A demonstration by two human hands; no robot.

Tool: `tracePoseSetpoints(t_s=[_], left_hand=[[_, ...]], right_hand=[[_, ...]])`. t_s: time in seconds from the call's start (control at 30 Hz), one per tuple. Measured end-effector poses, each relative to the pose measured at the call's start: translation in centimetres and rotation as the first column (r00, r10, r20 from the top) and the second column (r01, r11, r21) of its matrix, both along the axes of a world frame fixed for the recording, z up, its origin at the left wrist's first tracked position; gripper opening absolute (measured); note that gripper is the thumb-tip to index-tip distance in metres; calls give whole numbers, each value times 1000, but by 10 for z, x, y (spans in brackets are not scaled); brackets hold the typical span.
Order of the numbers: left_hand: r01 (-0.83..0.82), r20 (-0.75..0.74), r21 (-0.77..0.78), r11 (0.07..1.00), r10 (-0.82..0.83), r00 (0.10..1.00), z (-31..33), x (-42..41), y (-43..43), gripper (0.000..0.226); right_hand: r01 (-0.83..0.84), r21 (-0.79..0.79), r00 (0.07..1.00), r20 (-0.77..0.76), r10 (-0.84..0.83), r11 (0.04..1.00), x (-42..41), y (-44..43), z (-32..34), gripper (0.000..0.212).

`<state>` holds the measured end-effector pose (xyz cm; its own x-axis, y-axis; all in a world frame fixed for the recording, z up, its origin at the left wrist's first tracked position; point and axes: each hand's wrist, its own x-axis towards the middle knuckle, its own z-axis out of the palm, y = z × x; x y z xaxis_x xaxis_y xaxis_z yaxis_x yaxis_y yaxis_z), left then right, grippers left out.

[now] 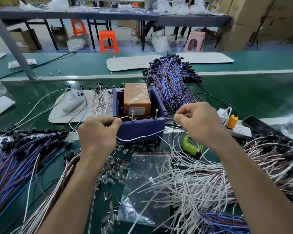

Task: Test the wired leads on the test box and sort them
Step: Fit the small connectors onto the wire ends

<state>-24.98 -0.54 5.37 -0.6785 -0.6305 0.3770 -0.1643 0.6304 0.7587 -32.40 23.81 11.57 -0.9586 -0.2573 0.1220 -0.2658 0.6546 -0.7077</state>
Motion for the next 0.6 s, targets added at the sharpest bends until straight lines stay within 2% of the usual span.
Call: tracePoseSetpoints(t_s=[0.33, 0.6], left_hand=[[11, 1, 85, 996, -12, 1000, 0, 1, 0, 5], [12, 7, 88, 996, -13, 1000, 4, 0, 2, 7]], right_hand=[[6, 15, 1000, -3, -6, 1000, -5, -8, -5, 21], [31, 73, 1000, -1, -31, 997, -16, -20, -13, 22]])
